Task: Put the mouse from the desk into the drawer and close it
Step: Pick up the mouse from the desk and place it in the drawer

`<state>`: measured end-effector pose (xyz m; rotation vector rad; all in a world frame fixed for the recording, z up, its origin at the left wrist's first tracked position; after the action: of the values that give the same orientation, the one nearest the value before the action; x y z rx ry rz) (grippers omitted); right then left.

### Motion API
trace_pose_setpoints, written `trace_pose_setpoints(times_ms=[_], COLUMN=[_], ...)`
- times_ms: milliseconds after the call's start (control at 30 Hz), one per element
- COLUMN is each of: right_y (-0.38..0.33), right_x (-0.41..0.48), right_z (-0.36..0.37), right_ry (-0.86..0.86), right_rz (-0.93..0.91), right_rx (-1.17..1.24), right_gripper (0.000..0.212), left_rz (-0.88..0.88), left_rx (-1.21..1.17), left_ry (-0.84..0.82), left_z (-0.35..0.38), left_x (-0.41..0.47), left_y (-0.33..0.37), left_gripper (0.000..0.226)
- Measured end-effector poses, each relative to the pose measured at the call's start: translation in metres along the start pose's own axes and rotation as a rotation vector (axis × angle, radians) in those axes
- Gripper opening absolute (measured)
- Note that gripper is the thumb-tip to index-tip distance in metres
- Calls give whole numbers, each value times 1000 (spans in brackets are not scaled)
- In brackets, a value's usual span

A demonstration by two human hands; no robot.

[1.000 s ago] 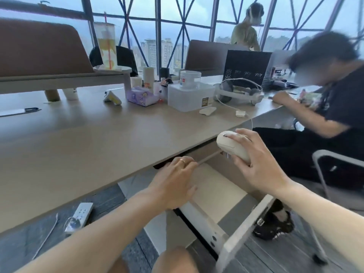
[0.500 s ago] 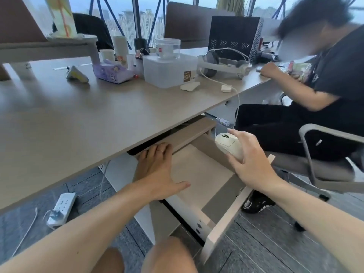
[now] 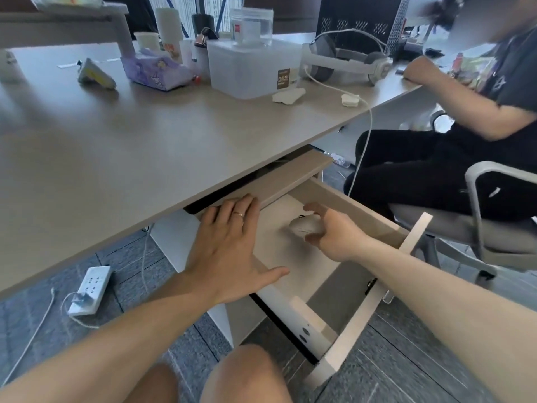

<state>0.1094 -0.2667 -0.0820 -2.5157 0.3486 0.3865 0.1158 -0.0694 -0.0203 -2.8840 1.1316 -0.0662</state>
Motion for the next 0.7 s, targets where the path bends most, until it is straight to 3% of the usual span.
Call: trace_pose_setpoints(times_ms=[233, 700], right_y=[8, 6], right_x=[32, 27], right_z=[22, 35], right_ry=[-105, -152], right_rz=[91, 90], right_rx=[-48, -265], right_gripper=[73, 83], left_rz=[-11, -8], left_rx=[18, 27], left_ry=[-13, -25], left_z=[3, 4], left_x=[2, 2], left_y=[-2, -2], left_gripper=[124, 123])
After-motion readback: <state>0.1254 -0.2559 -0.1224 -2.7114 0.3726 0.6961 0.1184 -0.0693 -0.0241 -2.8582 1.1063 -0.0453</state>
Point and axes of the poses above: each hand's wrist, its own x-axis towards the middle knuckle, its own z-axis out of the palm, y = z × x, the point moved 10 cm from there along x, towards the middle knuckle, and after that the axes turned 14 degrees about -y, right-handed, at the moved point
